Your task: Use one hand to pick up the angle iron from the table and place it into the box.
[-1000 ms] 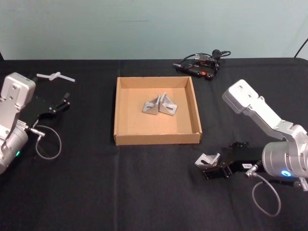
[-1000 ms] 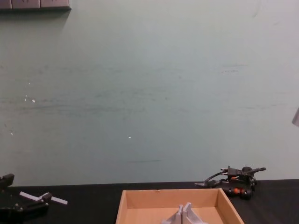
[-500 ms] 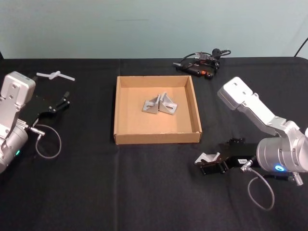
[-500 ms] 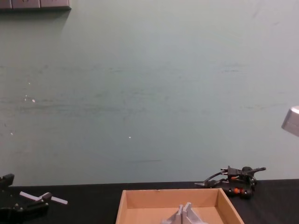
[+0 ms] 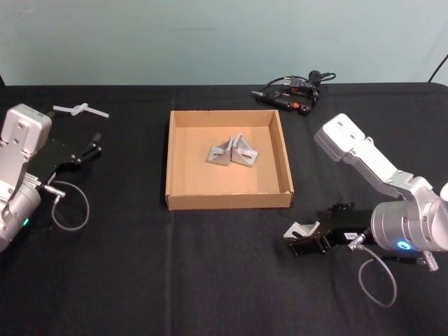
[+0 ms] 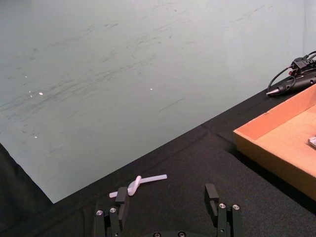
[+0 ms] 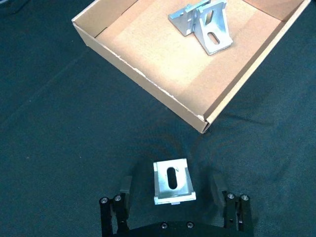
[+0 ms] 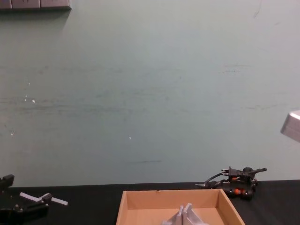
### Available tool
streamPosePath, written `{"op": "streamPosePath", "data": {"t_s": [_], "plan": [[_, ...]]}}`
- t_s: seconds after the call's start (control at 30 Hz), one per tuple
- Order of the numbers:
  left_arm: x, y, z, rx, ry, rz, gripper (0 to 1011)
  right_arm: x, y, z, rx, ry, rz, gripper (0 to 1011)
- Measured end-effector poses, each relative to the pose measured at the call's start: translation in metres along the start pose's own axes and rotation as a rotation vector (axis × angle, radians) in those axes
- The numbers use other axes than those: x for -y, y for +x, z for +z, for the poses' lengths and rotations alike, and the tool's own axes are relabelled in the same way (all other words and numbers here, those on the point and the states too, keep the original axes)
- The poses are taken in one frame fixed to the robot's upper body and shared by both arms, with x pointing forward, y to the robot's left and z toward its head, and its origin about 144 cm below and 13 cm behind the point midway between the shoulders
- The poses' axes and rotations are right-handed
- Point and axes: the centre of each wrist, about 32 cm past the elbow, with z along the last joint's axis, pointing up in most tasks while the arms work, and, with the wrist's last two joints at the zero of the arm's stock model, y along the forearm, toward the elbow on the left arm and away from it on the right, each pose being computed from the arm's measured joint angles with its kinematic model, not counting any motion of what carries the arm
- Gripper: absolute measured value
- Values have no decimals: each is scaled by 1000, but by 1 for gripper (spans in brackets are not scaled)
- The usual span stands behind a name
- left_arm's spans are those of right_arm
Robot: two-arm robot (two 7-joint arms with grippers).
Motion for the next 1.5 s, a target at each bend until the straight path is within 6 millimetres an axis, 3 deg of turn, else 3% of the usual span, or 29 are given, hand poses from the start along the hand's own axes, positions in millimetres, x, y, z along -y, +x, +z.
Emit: {"op": "streamPosePath", "data": {"t_s": [1.2, 1.33, 1.5], "plan": [[0, 0, 0, 0, 0, 0, 1005, 1, 0, -3, -20, -23, 2, 1003], [0, 0, 0, 0, 0, 0, 1005, 1, 0, -3, -19, -22, 2, 954], [0, 0, 0, 0, 0, 0, 1005, 1, 0, -2, -19, -23, 2, 816]]}}
